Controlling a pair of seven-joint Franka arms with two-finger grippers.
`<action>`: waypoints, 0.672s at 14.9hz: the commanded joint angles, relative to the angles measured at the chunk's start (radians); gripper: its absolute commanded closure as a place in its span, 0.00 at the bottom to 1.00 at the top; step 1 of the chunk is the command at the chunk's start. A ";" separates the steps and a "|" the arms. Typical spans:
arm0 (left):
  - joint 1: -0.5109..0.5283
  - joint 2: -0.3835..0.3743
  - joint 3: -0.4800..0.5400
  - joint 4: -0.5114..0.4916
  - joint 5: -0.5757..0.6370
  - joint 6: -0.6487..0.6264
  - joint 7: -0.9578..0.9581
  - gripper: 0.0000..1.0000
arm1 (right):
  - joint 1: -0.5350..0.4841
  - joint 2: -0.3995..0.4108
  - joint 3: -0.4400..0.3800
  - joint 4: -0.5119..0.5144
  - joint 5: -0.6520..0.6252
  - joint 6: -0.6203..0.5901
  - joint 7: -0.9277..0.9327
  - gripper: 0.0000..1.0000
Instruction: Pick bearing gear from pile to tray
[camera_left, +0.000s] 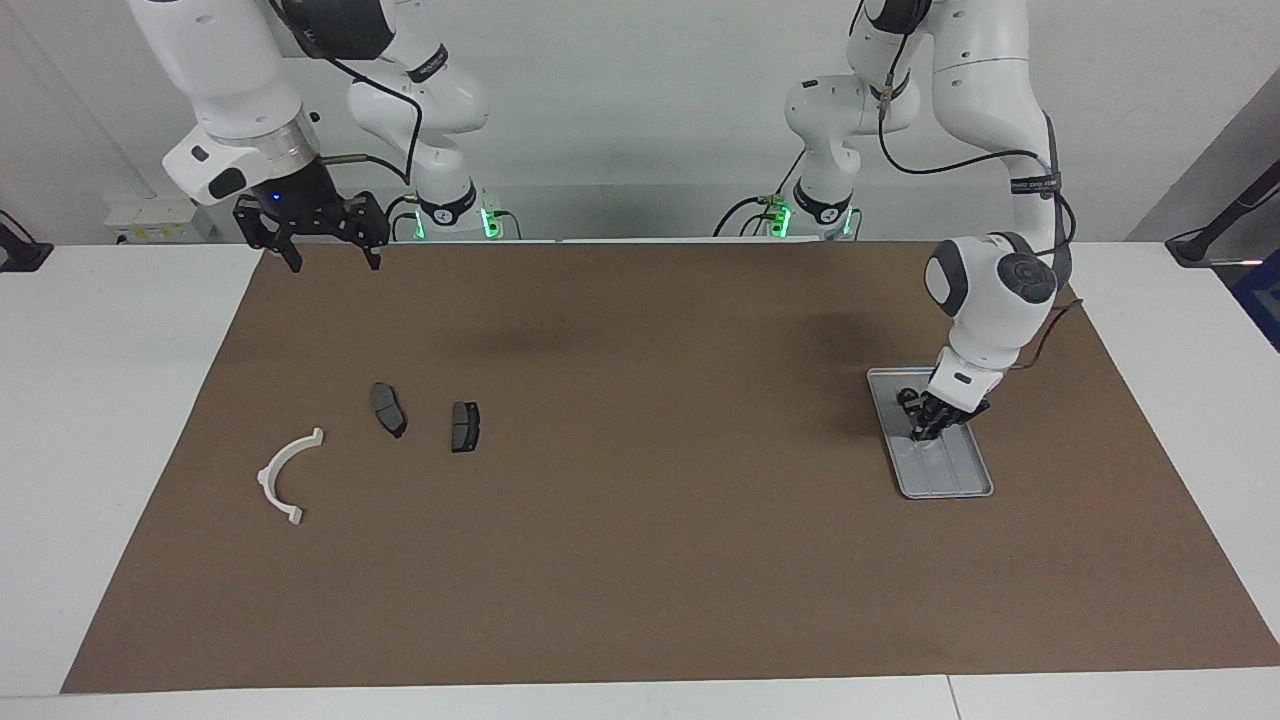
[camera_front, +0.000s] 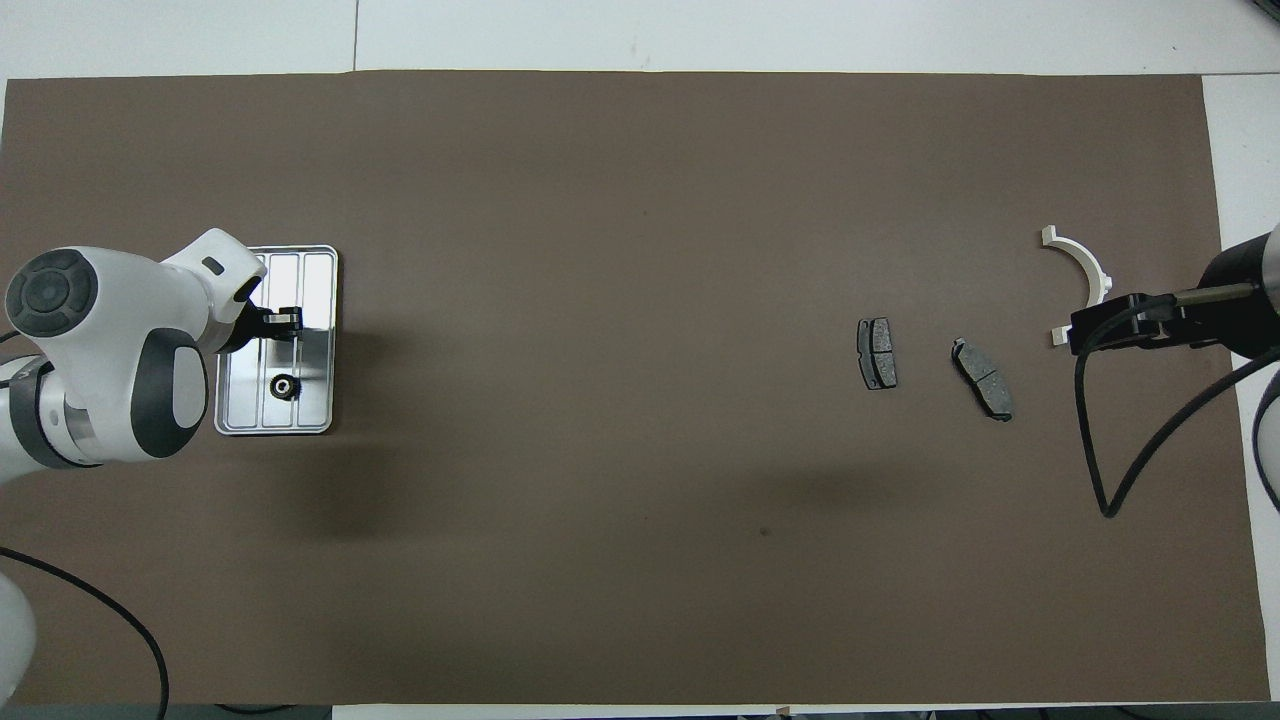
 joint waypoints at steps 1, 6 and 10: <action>-0.009 0.030 0.005 0.010 -0.015 0.034 -0.005 1.00 | -0.005 -0.007 0.000 -0.005 0.022 0.000 -0.024 0.00; -0.009 0.033 0.005 0.019 -0.016 0.034 -0.005 1.00 | -0.008 -0.007 0.005 -0.005 0.023 0.005 -0.025 0.00; -0.009 0.035 0.002 0.035 -0.016 0.030 -0.005 1.00 | -0.010 -0.011 0.003 -0.009 0.023 0.007 -0.024 0.00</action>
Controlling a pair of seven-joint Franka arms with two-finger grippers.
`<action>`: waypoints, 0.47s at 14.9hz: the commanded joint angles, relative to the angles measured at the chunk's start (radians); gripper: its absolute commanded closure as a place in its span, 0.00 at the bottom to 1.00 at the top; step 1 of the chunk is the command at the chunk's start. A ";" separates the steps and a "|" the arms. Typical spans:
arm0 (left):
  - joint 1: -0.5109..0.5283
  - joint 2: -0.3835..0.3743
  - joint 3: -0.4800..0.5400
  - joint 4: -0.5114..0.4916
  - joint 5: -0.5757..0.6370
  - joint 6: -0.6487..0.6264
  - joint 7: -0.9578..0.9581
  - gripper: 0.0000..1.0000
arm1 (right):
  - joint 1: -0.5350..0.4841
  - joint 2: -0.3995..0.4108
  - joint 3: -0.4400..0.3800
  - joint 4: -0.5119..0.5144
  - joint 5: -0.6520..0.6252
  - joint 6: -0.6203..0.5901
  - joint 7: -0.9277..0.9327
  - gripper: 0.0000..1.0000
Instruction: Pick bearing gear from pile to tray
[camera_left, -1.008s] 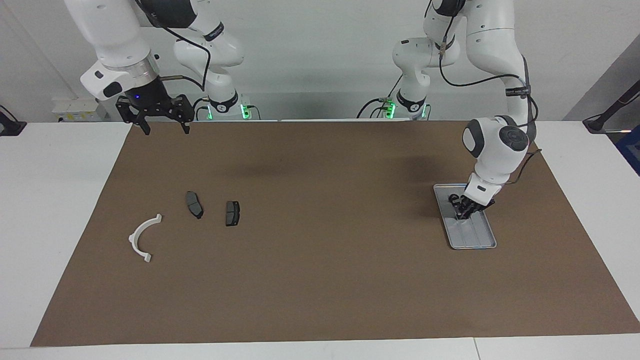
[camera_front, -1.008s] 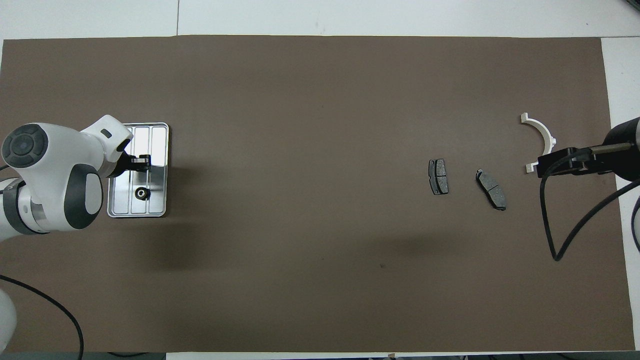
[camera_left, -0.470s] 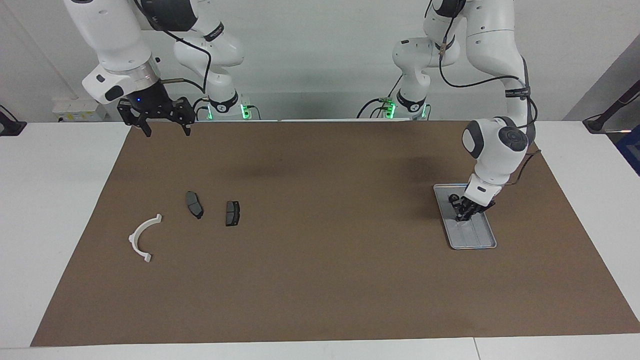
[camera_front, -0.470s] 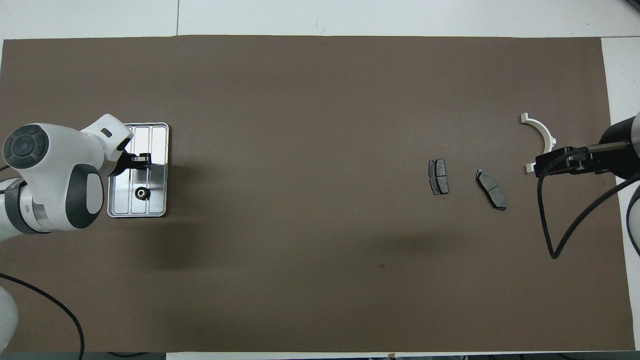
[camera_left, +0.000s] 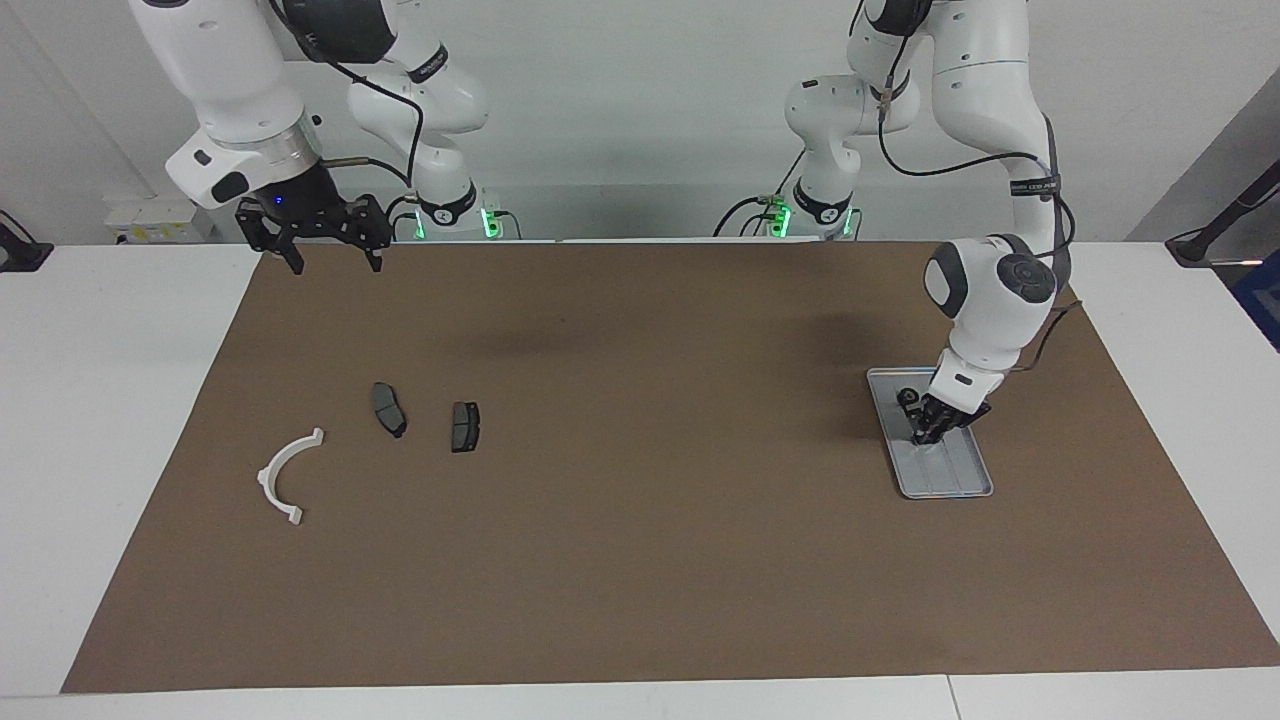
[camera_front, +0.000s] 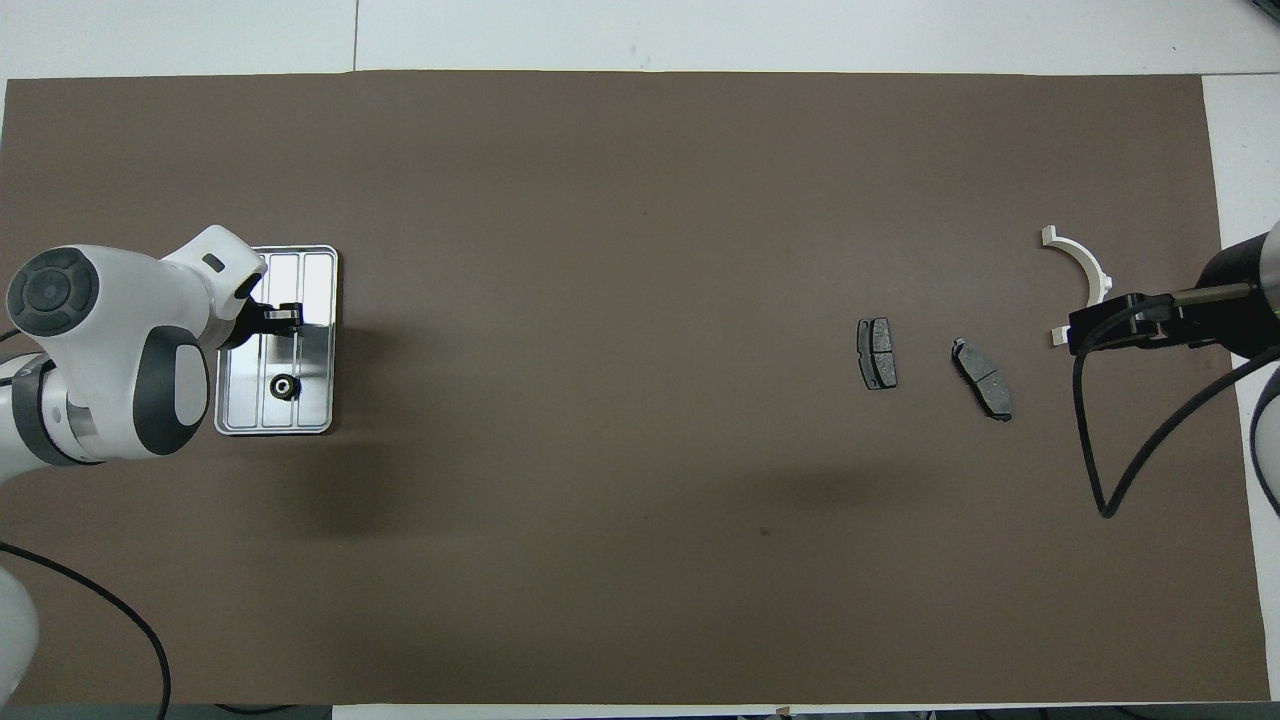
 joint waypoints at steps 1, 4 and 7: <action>-0.009 0.028 0.003 0.032 -0.015 0.015 -0.004 1.00 | -0.007 -0.014 0.002 -0.011 0.023 0.006 -0.022 0.00; -0.009 0.040 0.003 0.047 -0.015 0.013 -0.004 1.00 | -0.007 -0.014 0.002 -0.011 0.023 0.008 -0.022 0.00; -0.009 0.042 0.003 0.050 -0.015 0.015 -0.004 1.00 | -0.010 -0.014 0.002 -0.012 0.023 0.017 -0.021 0.00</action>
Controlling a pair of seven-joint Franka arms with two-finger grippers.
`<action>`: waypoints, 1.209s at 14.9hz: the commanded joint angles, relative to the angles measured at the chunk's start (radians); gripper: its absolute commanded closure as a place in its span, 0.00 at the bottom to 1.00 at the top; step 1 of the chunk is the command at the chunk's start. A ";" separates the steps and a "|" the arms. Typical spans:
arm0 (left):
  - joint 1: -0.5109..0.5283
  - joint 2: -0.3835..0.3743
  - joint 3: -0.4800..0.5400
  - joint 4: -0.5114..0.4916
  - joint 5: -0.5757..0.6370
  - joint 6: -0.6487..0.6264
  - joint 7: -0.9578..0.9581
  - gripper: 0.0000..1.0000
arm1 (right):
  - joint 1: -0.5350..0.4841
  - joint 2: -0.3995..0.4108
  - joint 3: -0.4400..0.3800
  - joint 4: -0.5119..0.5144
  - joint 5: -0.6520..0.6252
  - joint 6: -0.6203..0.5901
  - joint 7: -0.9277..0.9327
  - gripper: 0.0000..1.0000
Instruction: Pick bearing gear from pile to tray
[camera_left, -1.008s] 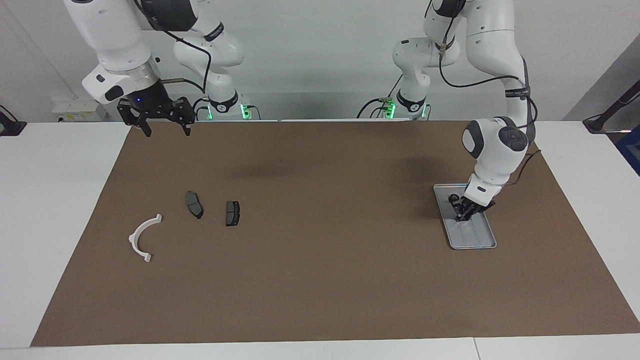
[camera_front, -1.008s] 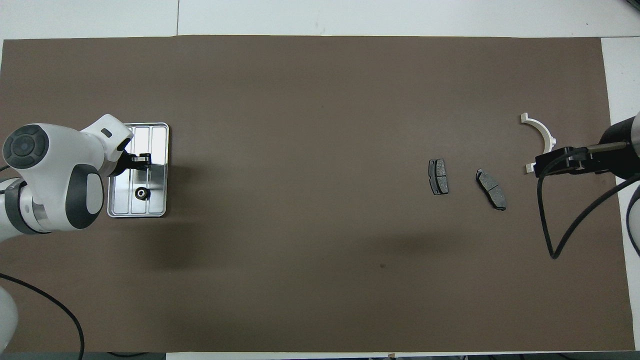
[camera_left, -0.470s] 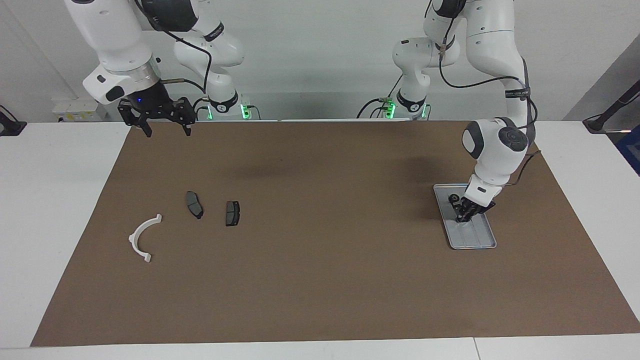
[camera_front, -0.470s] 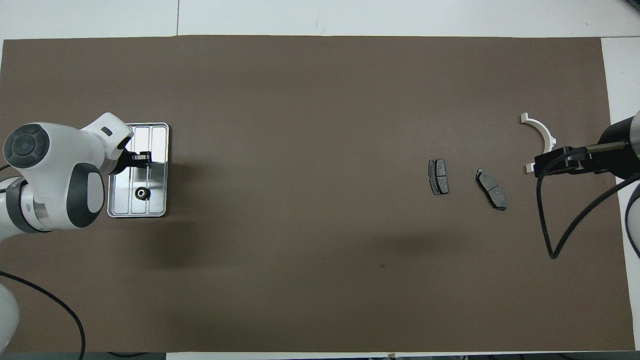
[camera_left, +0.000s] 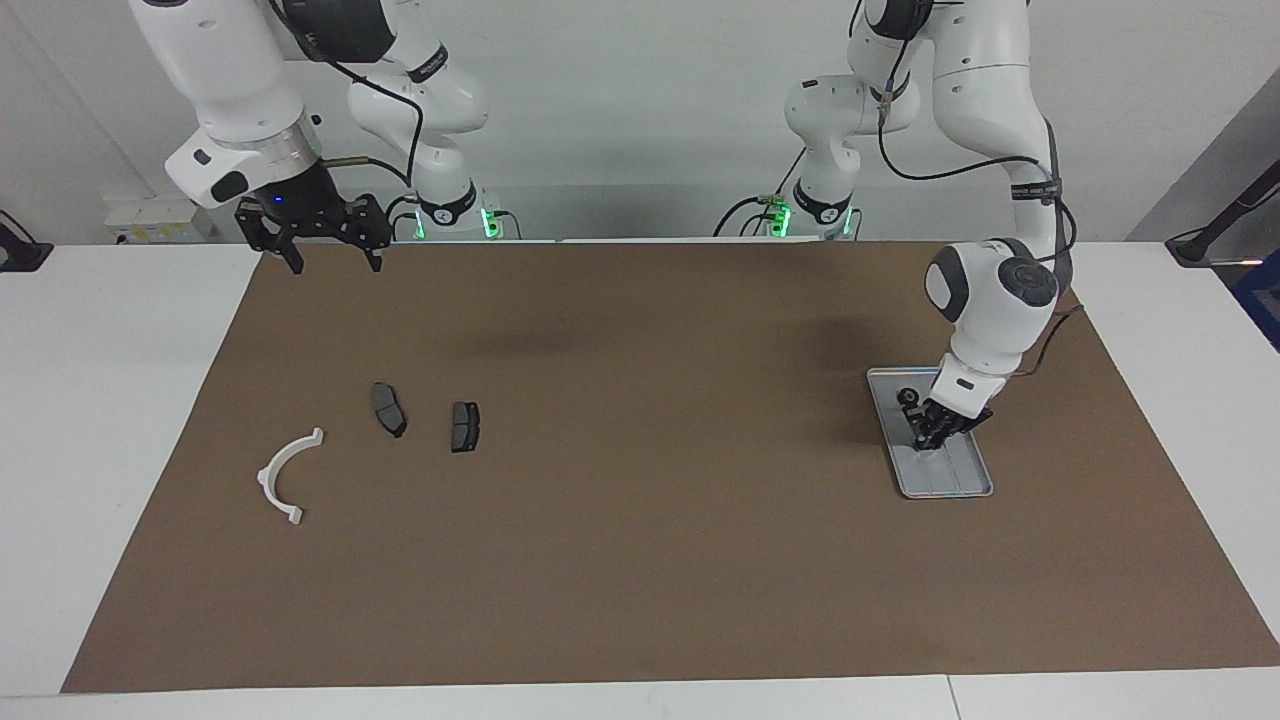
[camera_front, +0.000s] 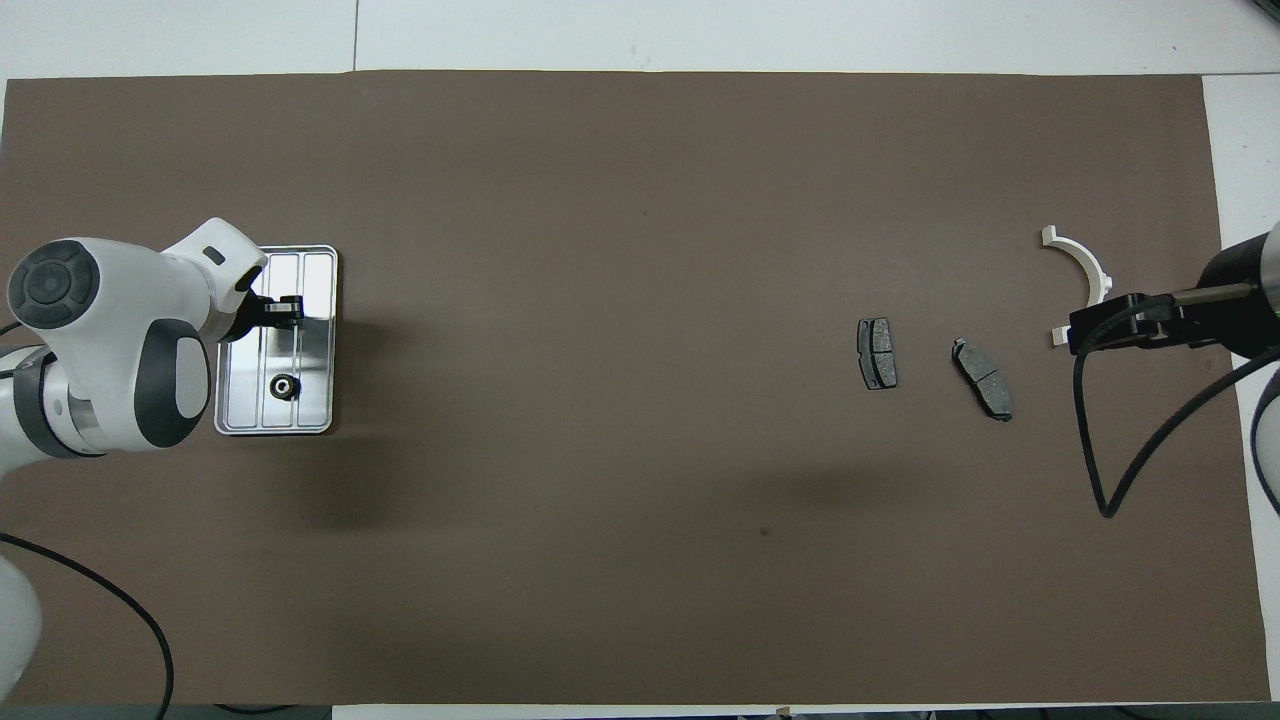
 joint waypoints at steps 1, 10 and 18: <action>-0.008 0.022 0.004 0.023 -0.015 0.013 -0.004 1.00 | -0.010 -0.013 0.002 -0.014 0.023 0.020 -0.021 0.00; -0.021 0.022 0.008 0.018 -0.014 0.019 0.013 0.64 | -0.018 -0.013 0.000 -0.014 0.023 0.020 -0.019 0.00; -0.007 -0.007 0.008 0.024 -0.014 -0.056 0.013 0.21 | -0.019 -0.013 -0.003 -0.019 0.023 0.063 -0.024 0.00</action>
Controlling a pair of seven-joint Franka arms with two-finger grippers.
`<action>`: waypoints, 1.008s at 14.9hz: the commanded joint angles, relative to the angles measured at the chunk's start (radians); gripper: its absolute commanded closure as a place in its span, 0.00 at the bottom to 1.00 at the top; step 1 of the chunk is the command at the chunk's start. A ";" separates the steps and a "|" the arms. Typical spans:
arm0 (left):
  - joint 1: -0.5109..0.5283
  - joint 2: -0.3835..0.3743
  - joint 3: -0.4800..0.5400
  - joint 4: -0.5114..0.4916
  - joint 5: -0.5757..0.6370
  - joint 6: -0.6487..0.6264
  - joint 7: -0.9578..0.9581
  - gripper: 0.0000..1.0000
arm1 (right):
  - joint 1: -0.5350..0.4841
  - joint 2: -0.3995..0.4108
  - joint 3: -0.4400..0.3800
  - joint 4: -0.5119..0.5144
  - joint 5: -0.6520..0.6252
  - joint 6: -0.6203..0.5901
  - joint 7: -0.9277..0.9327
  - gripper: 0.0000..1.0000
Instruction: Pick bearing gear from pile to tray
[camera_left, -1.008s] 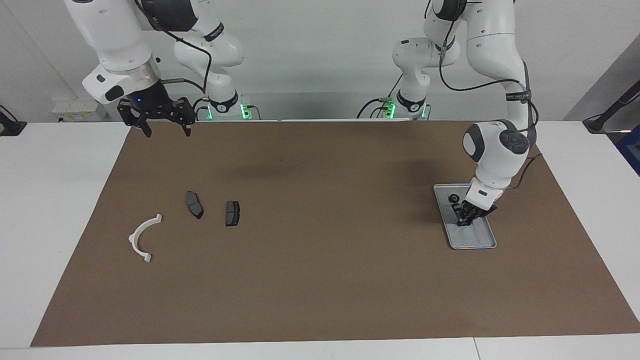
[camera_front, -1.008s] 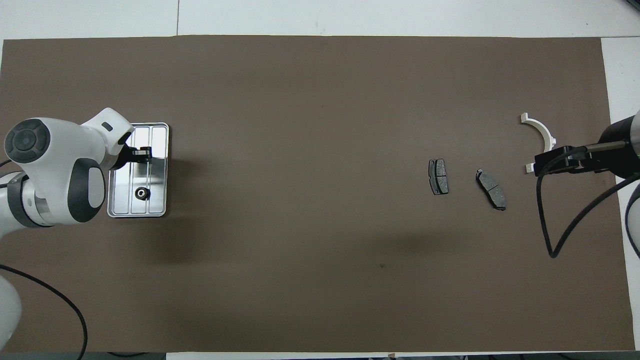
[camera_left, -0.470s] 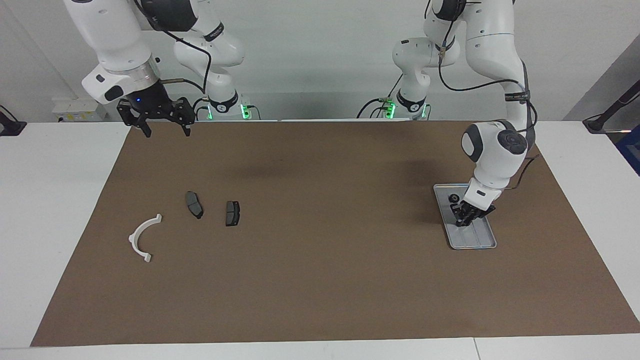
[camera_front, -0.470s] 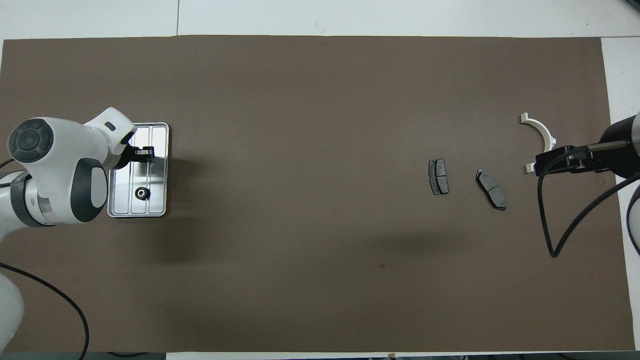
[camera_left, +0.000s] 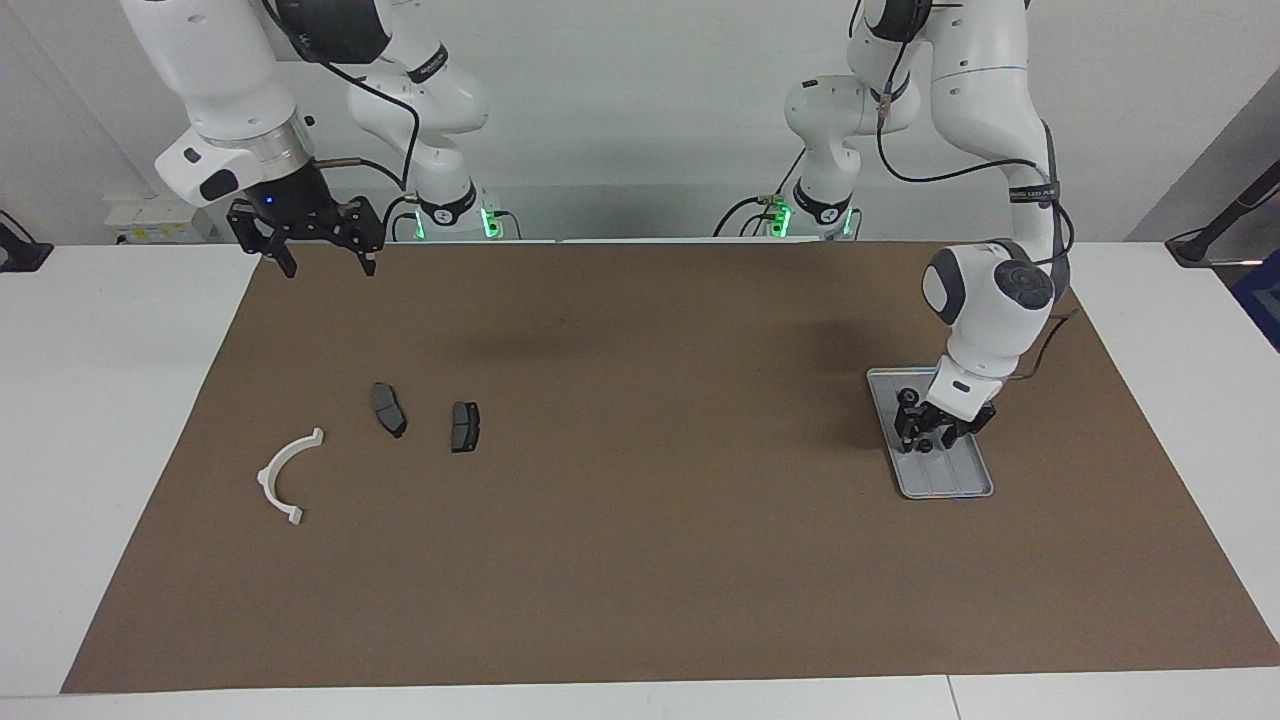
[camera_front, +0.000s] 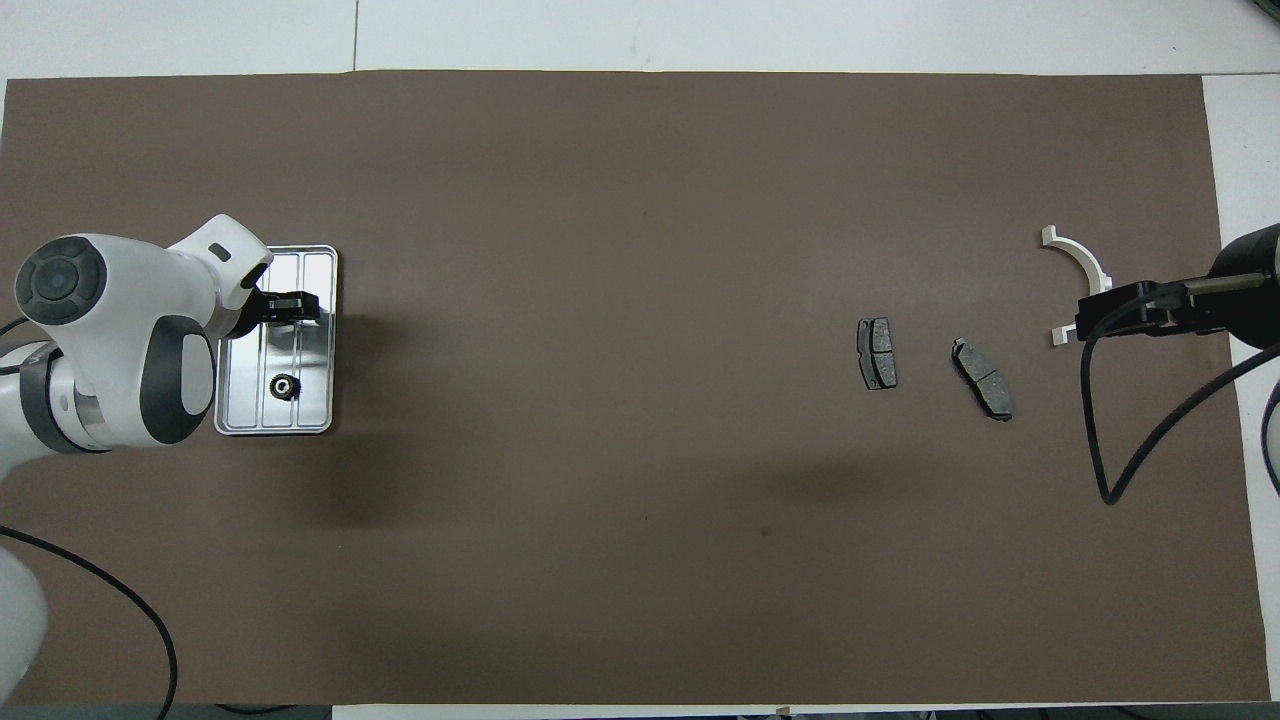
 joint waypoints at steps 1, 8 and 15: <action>0.002 -0.036 0.006 0.016 -0.014 -0.082 0.010 0.06 | -0.018 -0.013 0.006 -0.020 0.023 0.022 -0.024 0.00; 0.020 -0.268 0.009 0.152 -0.014 -0.585 0.007 0.00 | -0.013 -0.013 0.006 -0.020 0.023 0.023 -0.022 0.00; 0.020 -0.451 0.010 0.267 -0.044 -0.907 0.003 0.00 | -0.012 -0.015 0.006 -0.021 0.025 0.013 -0.024 0.00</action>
